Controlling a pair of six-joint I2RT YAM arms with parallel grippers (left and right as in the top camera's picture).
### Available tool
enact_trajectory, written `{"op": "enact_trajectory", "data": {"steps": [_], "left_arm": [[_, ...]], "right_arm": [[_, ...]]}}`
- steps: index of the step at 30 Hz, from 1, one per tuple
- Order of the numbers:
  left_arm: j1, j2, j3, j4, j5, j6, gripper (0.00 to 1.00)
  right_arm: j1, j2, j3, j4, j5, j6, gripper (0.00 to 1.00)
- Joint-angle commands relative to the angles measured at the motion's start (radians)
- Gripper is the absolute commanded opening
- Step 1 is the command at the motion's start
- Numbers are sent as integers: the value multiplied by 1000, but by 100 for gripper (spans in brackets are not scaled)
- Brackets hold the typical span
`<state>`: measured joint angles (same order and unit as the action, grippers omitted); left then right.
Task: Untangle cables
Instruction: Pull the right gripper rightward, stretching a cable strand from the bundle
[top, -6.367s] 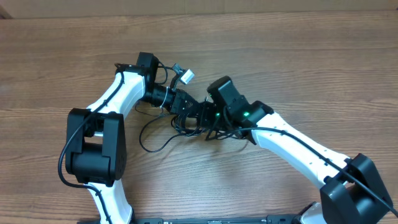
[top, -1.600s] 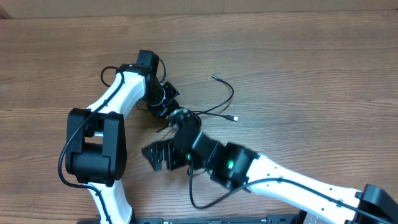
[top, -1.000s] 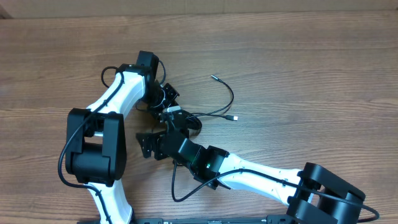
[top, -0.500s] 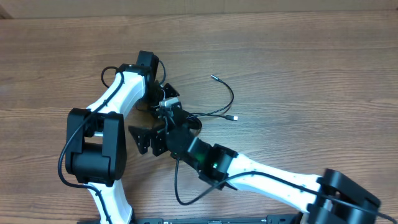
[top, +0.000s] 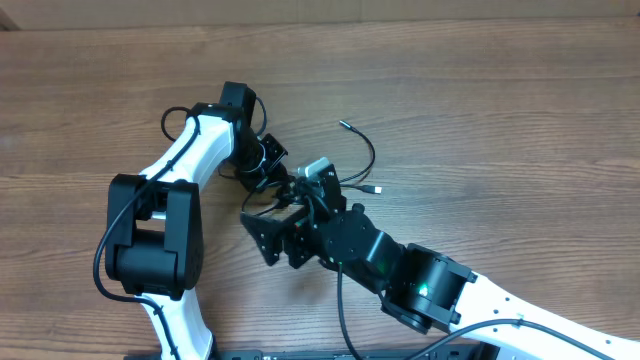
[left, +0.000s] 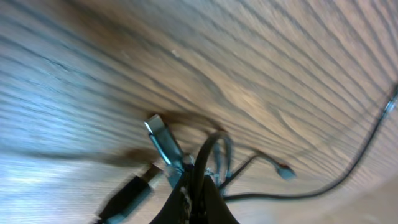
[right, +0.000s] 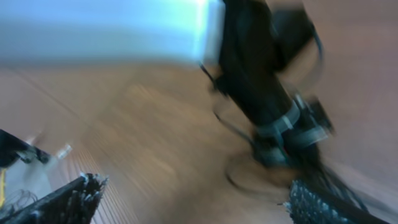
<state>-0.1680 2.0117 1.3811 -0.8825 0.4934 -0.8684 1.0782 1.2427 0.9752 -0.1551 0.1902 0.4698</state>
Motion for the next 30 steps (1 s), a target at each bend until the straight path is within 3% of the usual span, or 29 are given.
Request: {"op": "enact_trajectory", "data": {"steps": [1, 4, 9, 17, 24, 30], "left_arm": [[3, 11, 13, 6, -156, 176, 4], [3, 11, 13, 16, -152, 393, 4], [3, 11, 13, 87, -100, 655, 4], [3, 11, 13, 87, 467, 1158, 4], [6, 11, 13, -16, 685, 1445, 4], [7, 11, 13, -65, 769, 1577, 4]], "right_arm": [[-29, -20, -4, -125, 18, 31, 93], [-71, -20, -4, -224, 18, 114, 91], [-171, -19, -4, -338, -23, 240, 84], [-295, -5, -4, -426, -153, 241, 76], [-388, 19, -4, -461, -294, 240, 68], [-396, 56, -4, -449, -376, 240, 52]]}}
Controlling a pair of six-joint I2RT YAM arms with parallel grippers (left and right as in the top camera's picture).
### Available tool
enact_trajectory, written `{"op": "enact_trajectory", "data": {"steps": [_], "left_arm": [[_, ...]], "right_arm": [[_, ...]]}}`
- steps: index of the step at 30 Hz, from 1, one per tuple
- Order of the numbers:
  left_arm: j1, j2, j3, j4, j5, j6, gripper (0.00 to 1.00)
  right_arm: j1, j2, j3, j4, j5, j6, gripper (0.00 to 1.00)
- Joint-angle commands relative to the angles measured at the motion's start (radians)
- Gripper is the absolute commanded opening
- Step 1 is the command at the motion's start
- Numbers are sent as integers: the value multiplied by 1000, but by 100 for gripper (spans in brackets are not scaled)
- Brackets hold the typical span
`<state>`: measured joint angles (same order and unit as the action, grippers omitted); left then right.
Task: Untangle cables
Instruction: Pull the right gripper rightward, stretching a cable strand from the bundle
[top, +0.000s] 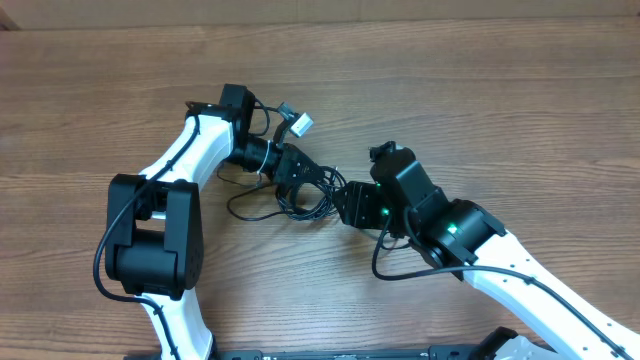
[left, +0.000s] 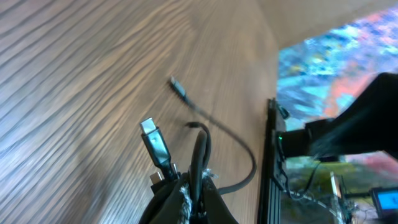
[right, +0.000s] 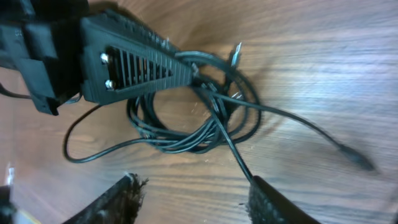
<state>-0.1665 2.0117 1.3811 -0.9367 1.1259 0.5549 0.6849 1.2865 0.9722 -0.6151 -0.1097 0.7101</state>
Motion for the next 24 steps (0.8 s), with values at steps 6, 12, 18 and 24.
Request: {"op": "enact_trajectory", "data": {"steps": [6, 12, 18, 24], "left_arm": [[20, 11, 13, 11, 200, 156, 4], [35, 11, 13, 17, 105, 146, 4], [36, 11, 13, 17, 159, 142, 4], [35, 11, 13, 13, 181, 142, 4]], "right_arm": [[-19, 13, -1, 17, -11, -47, 46], [-131, 14, -1, -18, -31, -56, 16], [-169, 68, -3, -67, -56, -58, 35], [-168, 174, -3, -71, -62, -118, 52]]}}
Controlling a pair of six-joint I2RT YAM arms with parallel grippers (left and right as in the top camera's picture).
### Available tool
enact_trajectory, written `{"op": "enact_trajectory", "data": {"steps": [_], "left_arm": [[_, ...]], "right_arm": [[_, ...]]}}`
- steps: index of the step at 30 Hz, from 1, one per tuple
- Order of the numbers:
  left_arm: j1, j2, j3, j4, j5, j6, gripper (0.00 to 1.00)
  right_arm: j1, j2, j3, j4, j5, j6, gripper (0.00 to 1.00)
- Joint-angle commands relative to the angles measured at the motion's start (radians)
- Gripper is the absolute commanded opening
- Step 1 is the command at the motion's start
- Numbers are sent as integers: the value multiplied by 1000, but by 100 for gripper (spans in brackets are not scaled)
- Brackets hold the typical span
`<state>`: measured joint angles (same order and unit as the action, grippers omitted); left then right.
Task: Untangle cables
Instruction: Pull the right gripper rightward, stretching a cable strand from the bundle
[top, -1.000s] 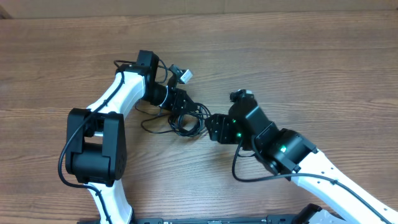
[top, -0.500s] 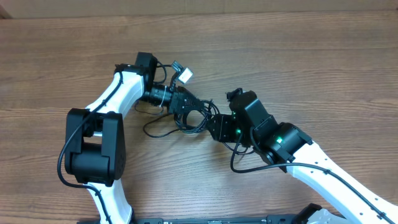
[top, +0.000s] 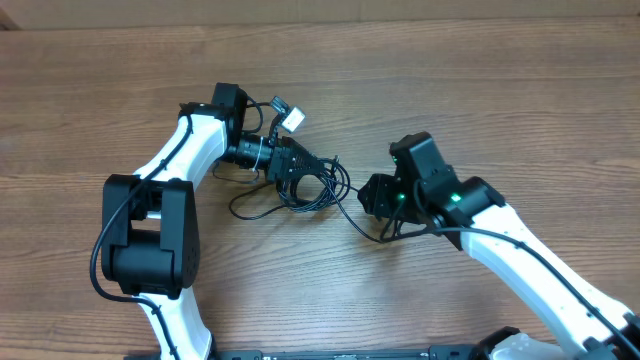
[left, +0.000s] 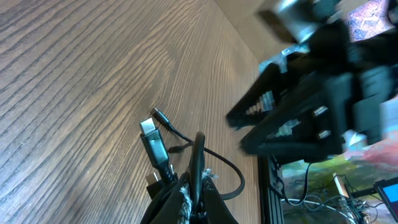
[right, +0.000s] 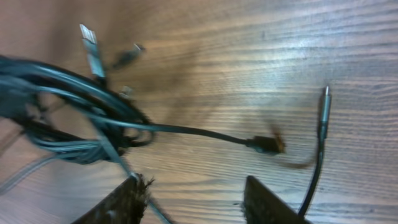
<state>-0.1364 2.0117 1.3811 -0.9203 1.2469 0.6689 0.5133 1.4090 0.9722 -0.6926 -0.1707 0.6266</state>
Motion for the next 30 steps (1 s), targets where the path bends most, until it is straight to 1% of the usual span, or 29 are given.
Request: {"op": "enact_trajectory", "data": {"steps": [1, 4, 6, 9, 15, 21, 26, 30], "left_arm": [[5, 11, 13, -6, 62, 27, 4], [5, 11, 13, -11, 63, 27, 4], [5, 11, 13, -10, 63, 27, 4], [5, 11, 13, -10, 62, 27, 4], [5, 11, 13, -10, 63, 27, 4], [5, 11, 13, -11, 82, 25, 4], [5, 11, 13, -10, 90, 11, 4], [5, 11, 13, -14, 114, 0, 4]], "right_arm": [[3, 74, -3, 16, -2, -55, 56], [3, 128, -3, 57, -7, -138, 64], [3, 151, -3, 86, -7, -180, 66], [3, 159, -3, 122, -4, -218, 66], [3, 159, -3, 159, 71, -243, 65], [3, 159, -37, 140, 73, -243, 65], [3, 159, -92, 180, 77, -244, 65], [3, 159, -92, 195, 78, -294, 65]]}}
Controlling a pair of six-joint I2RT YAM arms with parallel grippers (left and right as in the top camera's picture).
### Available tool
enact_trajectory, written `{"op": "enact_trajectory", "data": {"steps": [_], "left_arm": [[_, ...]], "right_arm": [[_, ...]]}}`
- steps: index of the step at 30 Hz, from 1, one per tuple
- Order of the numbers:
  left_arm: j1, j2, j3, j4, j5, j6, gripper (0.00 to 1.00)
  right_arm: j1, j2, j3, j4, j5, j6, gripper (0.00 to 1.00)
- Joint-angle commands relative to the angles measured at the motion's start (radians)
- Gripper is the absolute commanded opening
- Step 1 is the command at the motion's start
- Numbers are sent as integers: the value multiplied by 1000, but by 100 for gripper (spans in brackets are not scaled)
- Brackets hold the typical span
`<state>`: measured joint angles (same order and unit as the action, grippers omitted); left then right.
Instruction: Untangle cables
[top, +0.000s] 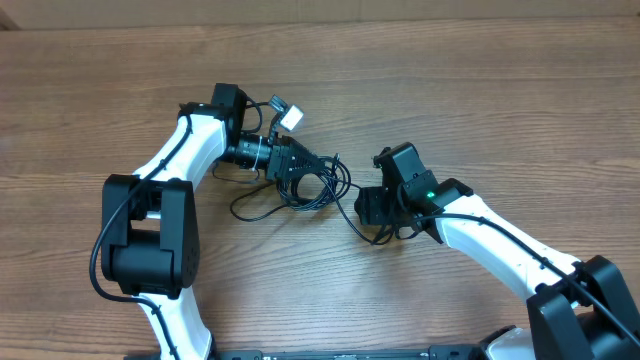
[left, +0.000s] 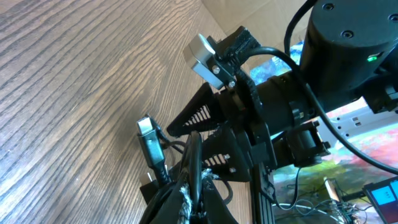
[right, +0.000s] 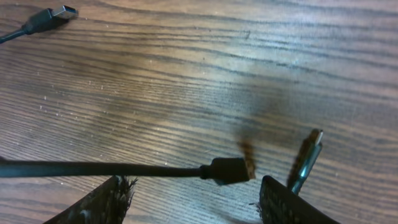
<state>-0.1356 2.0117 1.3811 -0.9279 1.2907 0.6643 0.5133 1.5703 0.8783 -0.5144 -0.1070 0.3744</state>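
A tangle of thin black cables (top: 318, 188) lies mid-table in loose loops. My left gripper (top: 300, 172) is shut on one strand of it (left: 194, 163), and a silver USB plug (left: 149, 144) sticks up beside the fingers. From the bundle one strand runs right to a black plug (right: 227, 169). My right gripper (top: 372, 212) hovers open over that plug, one finger (right: 109, 198) on each side of it. A metal-tipped plug (right: 307, 157) lies just right of it, and another USB plug (right: 52, 15) lies further off.
The wooden table (top: 520, 110) stretches to a far edge at the top of the overhead view. A white connector (top: 291, 117) on a short lead sticks out by my left wrist. Both arms meet near the table's middle.
My right gripper has shifted slightly left and closer to the table, and now straddles the black plug, still open. The left gripper and the bundle have not moved.
At first my right gripper was pressed in beside the left one at the bundle. Then it stood open to the right of the loops, and later further right, with a strand trailing out toward it. Now it sits over that strand's plug, while the left gripper has held the bundle throughout.
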Motion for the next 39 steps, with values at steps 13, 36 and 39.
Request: {"op": "enact_trajectory", "data": {"steps": [13, 36, 39], "left_arm": [[4, 11, 13, -10, 128, -43, 4], [4, 11, 13, -10, 138, -59, 4], [4, 11, 13, -8, 123, -59, 4]], "right_arm": [[3, -3, -3, 53, 72, -93, 61], [3, -5, -125, 266, 87, -227, 5], [3, -37, -123, 235, 87, -227, 4]]}}
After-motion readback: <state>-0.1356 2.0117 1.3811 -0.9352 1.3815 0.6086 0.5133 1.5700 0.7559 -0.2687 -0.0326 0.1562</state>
